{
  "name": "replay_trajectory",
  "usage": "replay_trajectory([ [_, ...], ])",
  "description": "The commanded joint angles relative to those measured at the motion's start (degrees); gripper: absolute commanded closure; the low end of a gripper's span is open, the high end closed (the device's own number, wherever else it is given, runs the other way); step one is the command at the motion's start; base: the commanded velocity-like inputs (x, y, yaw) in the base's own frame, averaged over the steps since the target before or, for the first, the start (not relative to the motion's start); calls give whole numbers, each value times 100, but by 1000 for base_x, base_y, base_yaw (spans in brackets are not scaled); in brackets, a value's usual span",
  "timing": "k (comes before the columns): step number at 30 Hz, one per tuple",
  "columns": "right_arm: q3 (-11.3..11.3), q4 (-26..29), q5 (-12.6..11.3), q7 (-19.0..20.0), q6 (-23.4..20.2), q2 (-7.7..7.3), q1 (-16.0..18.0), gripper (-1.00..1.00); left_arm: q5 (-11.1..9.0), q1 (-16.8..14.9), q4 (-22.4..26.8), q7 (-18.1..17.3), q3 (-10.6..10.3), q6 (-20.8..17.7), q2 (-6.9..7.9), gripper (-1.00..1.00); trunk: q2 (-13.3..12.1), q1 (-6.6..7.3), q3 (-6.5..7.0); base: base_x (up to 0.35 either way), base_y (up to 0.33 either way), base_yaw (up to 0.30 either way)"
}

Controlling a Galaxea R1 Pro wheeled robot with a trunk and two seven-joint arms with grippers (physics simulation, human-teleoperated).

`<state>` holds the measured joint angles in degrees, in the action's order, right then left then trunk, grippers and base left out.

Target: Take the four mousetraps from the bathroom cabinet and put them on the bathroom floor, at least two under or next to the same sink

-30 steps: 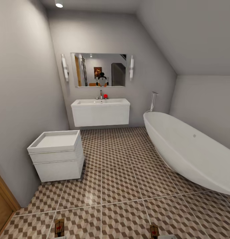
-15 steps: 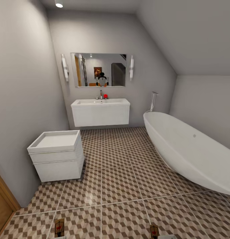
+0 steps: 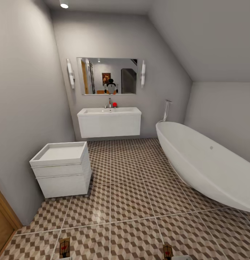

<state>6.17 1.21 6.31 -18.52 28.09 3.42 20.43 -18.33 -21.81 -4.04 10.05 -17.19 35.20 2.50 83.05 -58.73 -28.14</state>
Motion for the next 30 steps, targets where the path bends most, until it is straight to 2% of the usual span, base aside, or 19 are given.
replay_trajectory([
  [1,24,-7,37,-29,3,1,5,100,4,-8,-18,50,-47,22,-3,100,3,0,-6,0,0,0],
  [15,26,-7,37,-11,4,39,5,100,5,-8,-18,50,-47,22,-4,100,3,0,-6,0,0,0],
  [22,31,6,43,34,44,232,5,100,6,-8,-18,50,-47,22,-4,100,3,0,-6,0,0,0],
  [30,26,10,46,40,217,270,5,100,5,-8,-18,44,-47,22,-4,100,3,0,-6,77,0,0],
])
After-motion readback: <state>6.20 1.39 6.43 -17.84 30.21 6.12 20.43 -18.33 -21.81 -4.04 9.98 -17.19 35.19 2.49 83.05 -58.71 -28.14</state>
